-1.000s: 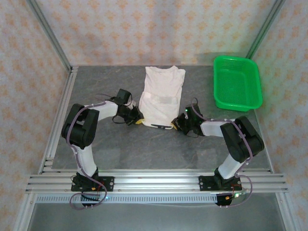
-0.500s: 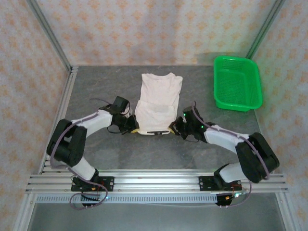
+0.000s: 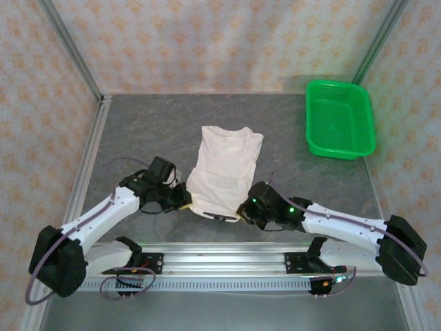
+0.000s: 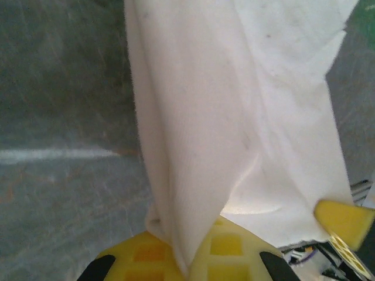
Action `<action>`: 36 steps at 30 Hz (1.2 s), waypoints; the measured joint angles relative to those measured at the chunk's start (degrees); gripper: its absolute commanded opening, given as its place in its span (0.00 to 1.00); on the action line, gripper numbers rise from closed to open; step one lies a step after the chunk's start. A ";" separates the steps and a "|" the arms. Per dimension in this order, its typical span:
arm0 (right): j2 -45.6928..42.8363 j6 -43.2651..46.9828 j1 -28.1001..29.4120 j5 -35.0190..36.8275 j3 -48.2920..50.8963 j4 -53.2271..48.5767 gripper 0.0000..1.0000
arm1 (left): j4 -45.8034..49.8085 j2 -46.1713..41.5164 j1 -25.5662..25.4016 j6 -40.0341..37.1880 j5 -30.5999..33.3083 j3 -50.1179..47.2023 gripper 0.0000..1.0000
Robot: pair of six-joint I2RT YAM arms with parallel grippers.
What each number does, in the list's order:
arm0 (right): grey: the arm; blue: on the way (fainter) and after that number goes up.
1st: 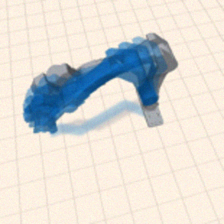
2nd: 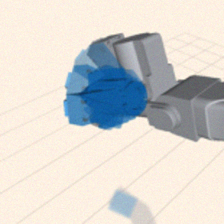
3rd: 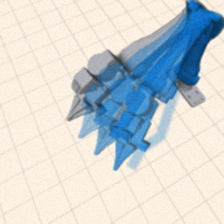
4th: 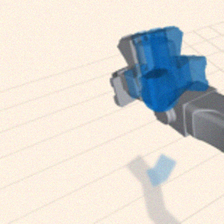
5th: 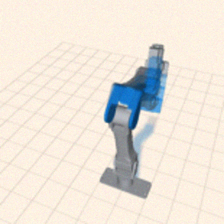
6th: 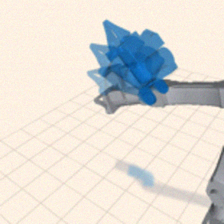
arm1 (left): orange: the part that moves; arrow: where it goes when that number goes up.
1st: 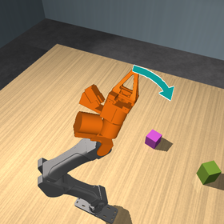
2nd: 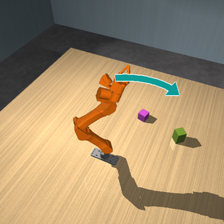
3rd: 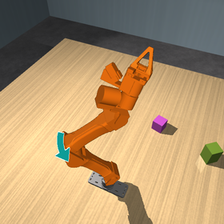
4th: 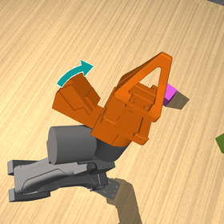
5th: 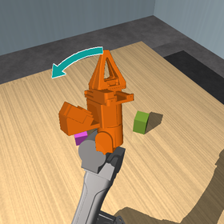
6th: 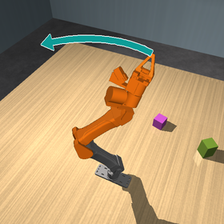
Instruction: Fold and stack the t-shirts
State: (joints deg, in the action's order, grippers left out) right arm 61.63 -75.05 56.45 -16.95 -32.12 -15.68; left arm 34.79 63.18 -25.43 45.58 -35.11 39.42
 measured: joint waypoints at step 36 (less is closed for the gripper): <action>23.82 21.53 -34.23 -10.82 -36.22 -13.84 0.00 | 4.66 33.92 10.91 -3.02 -9.57 38.49 0.00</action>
State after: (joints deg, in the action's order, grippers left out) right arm 85.45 -53.52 22.22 -27.77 -68.34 -29.52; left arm 39.44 97.10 -14.52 42.57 -44.69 77.91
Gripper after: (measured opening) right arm 0.048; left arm 0.048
